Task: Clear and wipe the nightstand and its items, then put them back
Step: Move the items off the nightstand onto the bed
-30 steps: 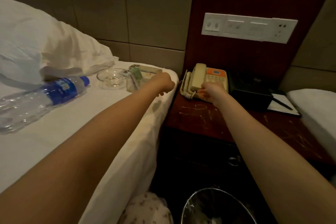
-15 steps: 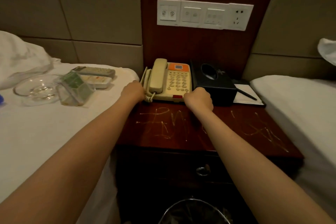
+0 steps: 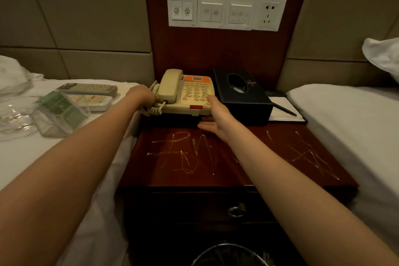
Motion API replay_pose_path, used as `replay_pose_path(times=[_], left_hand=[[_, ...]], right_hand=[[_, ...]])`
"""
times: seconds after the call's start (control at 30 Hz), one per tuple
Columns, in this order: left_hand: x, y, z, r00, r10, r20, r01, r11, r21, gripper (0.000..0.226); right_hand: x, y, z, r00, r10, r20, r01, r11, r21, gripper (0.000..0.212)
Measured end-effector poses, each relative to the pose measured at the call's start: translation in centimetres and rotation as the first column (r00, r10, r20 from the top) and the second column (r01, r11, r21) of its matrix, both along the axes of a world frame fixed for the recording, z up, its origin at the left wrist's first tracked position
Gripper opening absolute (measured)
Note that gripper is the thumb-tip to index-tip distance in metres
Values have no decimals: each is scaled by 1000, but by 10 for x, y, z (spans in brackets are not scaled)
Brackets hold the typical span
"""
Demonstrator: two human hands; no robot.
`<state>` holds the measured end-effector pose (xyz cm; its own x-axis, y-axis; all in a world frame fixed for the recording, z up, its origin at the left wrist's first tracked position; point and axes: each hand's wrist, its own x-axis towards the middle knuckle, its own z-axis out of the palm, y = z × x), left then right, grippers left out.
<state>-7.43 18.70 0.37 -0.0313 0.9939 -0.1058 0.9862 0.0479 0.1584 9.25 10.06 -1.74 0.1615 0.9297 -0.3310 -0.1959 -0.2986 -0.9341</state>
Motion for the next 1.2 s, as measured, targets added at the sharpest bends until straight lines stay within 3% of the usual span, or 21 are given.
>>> replay_pose_path(times=[0.07, 0.13, 0.27, 0.4, 0.5, 0.7, 1.0, 1.2], left_hand=[[-3, -9, 1, 999, -2, -33, 2, 1000, 7, 23], [-8, -14, -2, 998, 15, -56, -13, 999, 33, 19], [-22, -27, 0, 998, 35, -48, -32, 997, 68, 33], [-27, -52, 8, 998, 36, -54, -32, 997, 72, 17], [-28, -78, 3, 998, 43, -41, -40, 996, 75, 26], [-38, -119, 5, 990, 113, 80, -122, 986, 116, 29], [-45, -193, 30, 988, 142, 52, -150, 968, 199, 29], [-56, -240, 32, 983, 172, 56, -180, 959, 218, 30]], right_hand=[[-9, 6, -3, 957, -66, -282, 76, 997, 26, 44], [-16, 13, -7, 922, -116, -368, 122, 993, -7, 42], [-19, 8, -9, 951, -93, -296, 87, 996, -31, 38], [-18, -5, -11, 956, -14, -293, 21, 999, 24, 32], [-18, -17, -11, 950, -4, -313, 26, 998, 64, 34], [-27, -54, -5, 987, -21, -159, 43, 990, 137, 24], [-38, -118, 8, 980, -58, -189, 98, 973, 210, 18], [-53, -161, 10, 970, -98, -224, 139, 974, 178, 21]])
